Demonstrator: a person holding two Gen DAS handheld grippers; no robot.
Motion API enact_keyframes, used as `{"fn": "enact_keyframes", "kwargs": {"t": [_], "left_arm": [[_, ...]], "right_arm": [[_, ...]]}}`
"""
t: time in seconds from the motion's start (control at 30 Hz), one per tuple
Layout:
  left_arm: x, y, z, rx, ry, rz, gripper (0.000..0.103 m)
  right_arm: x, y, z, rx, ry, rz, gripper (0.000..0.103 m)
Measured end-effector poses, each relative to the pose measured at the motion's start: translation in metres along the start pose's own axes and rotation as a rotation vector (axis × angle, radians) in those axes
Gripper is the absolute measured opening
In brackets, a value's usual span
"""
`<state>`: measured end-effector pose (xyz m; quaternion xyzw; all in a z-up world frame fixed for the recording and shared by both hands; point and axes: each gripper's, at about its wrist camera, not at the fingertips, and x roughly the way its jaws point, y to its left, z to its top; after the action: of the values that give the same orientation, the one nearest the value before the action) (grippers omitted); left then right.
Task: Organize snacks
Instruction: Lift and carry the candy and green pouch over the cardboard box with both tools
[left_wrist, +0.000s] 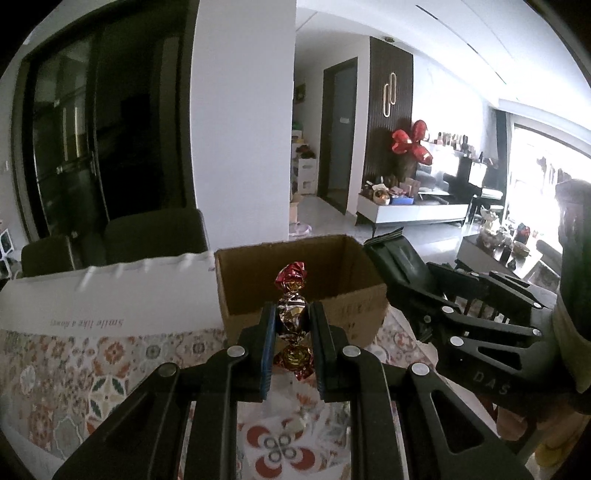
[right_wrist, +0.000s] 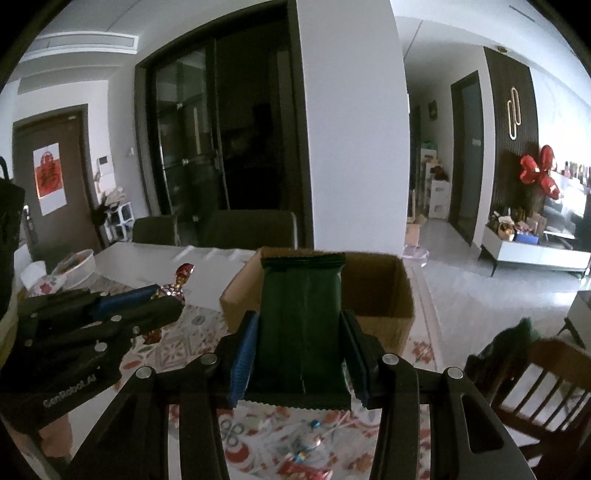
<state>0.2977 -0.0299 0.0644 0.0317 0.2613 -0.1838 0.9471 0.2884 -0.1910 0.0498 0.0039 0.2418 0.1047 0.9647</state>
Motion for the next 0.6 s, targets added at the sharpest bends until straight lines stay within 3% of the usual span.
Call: {"fn": "enact_keyframes", "kwargs": {"t": [0.33, 0.6], "left_arm": [[0.035, -0.001, 0.036, 0.034, 0.003, 0.001, 0.019], [0.077, 0.002, 0.052, 0.024, 0.057, -0.004, 0.019]], "right_arm": [[0.032, -0.023, 0.031, 0.008, 0.011, -0.01, 0.046], [0.066, -0.037, 0.046, 0.003, 0.041, -0.025, 0.046]]}}
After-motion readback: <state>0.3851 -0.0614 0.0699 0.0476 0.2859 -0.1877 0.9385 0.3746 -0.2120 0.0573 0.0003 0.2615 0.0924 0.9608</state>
